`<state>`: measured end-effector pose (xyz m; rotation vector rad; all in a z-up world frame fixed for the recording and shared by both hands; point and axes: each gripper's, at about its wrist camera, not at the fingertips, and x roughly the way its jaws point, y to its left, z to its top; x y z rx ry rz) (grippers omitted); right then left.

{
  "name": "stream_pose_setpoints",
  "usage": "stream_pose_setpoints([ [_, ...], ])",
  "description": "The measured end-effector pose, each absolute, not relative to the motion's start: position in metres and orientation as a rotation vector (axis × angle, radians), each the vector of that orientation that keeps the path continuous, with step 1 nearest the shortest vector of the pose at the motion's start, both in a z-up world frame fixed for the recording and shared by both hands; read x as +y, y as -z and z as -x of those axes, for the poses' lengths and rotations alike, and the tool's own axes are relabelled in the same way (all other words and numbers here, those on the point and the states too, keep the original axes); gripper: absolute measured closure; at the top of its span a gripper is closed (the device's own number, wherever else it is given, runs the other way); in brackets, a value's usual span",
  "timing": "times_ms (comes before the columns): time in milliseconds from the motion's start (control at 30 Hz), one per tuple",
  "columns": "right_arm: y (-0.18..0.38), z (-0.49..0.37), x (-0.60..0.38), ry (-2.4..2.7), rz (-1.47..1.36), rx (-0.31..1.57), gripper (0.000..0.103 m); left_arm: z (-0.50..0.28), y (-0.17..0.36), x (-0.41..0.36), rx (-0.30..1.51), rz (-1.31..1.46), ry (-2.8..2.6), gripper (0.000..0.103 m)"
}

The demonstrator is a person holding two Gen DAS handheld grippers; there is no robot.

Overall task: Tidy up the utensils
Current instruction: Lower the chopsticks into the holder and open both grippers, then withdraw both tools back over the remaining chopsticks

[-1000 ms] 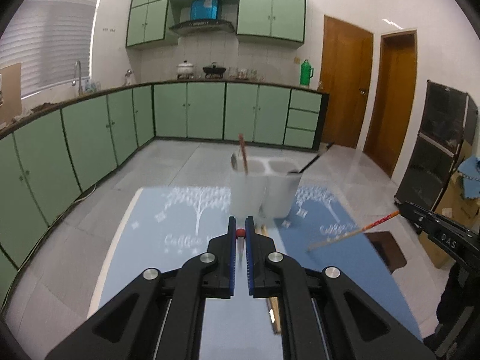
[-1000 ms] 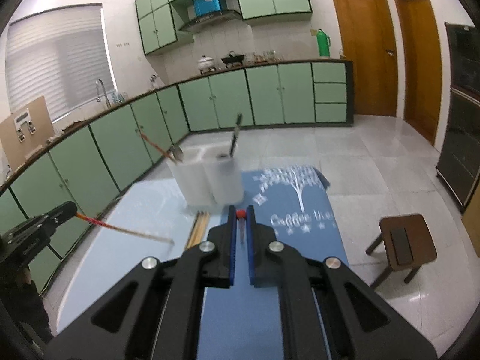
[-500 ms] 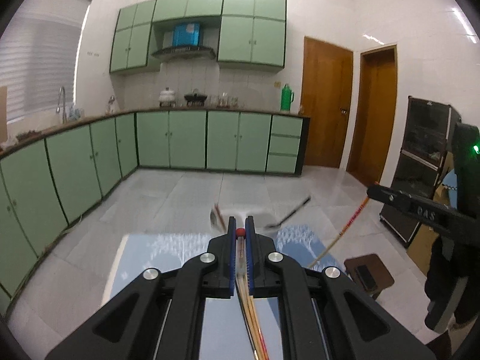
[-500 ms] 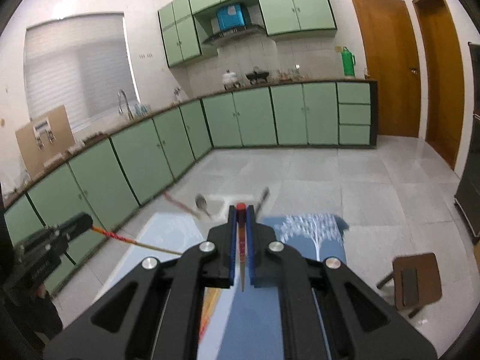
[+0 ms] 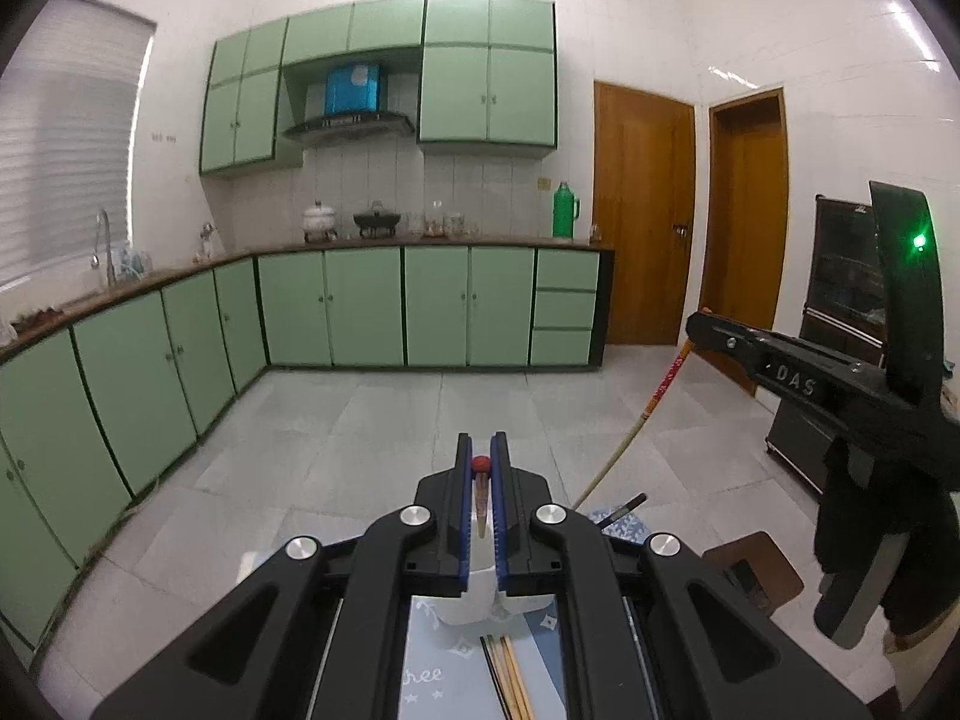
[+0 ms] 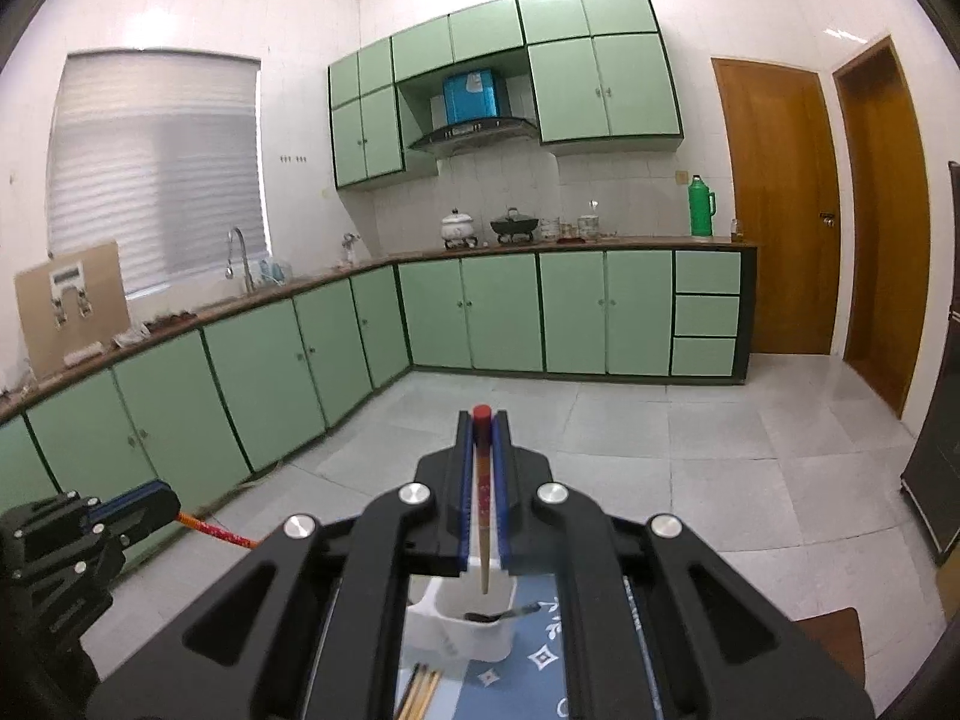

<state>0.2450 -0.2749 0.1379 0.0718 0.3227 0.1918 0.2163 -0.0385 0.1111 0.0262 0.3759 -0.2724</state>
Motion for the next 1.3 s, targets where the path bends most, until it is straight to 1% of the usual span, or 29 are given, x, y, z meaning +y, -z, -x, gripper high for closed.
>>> stream_pose_setpoints([
  [233,-0.097,-0.298,-0.266,-0.189,-0.057,0.419,0.098,-0.253,-0.077,-0.039,0.45,0.002,0.267,0.097],
  [400,-0.071,-0.317,-0.257,-0.192,-0.057,0.469,0.098,-0.276,-0.051,-0.043,0.512,-0.002,0.266,0.097],
  [500,-0.056,-0.323,-0.256,-0.199,-0.069,0.501,0.095,-0.289,-0.035,-0.043,0.555,0.007,0.272,0.097],
  [567,-0.051,-0.324,-0.258,-0.202,-0.089,0.511,0.09,-0.291,-0.029,-0.041,0.563,0.022,0.272,0.095],
  [633,-0.05,-0.32,-0.262,-0.19,-0.099,0.5,0.066,-0.289,-0.026,-0.038,0.566,0.033,0.273,0.088],
  [667,-0.05,-0.317,-0.261,-0.185,-0.098,0.491,0.062,-0.287,-0.027,-0.036,0.561,0.037,0.273,0.082],
  [767,-0.055,-0.304,-0.268,-0.174,-0.094,0.459,0.061,-0.277,-0.031,-0.031,0.539,0.039,0.266,0.075],
  [800,-0.057,-0.298,-0.271,-0.172,-0.097,0.449,0.058,-0.27,-0.033,-0.029,0.526,0.039,0.261,0.069],
  [833,-0.06,-0.291,-0.274,-0.169,-0.099,0.437,0.052,-0.264,-0.035,-0.028,0.514,0.039,0.256,0.065],
  [867,-0.062,-0.282,-0.278,-0.158,-0.096,0.422,0.049,-0.257,-0.037,-0.025,0.501,0.04,0.251,0.058],
  [900,-0.064,-0.272,-0.281,-0.145,-0.09,0.409,0.043,-0.246,-0.039,-0.021,0.485,0.041,0.244,0.052],
  [933,-0.065,-0.259,-0.283,-0.129,-0.083,0.394,0.038,-0.238,-0.039,-0.019,0.473,0.041,0.237,0.049],
  [967,-0.064,-0.251,-0.285,-0.124,-0.08,0.39,0.035,-0.23,-0.038,-0.017,0.463,0.038,0.231,0.046],
  [1033,-0.06,-0.233,-0.289,-0.119,-0.081,0.385,0.023,-0.209,-0.03,-0.011,0.447,0.029,0.206,0.042],
  [1133,-0.042,-0.201,-0.292,-0.105,-0.095,0.379,0.014,-0.185,-0.014,-0.005,0.435,0.056,0.186,0.037],
  [1200,-0.024,-0.182,-0.29,-0.097,-0.106,0.394,0.013,-0.169,0.004,-0.001,0.445,0.056,0.168,0.033],
  [1300,0.008,-0.158,-0.283,-0.085,-0.118,0.451,0.012,-0.154,0.034,0.002,0.511,0.05,0.159,0.031],
])
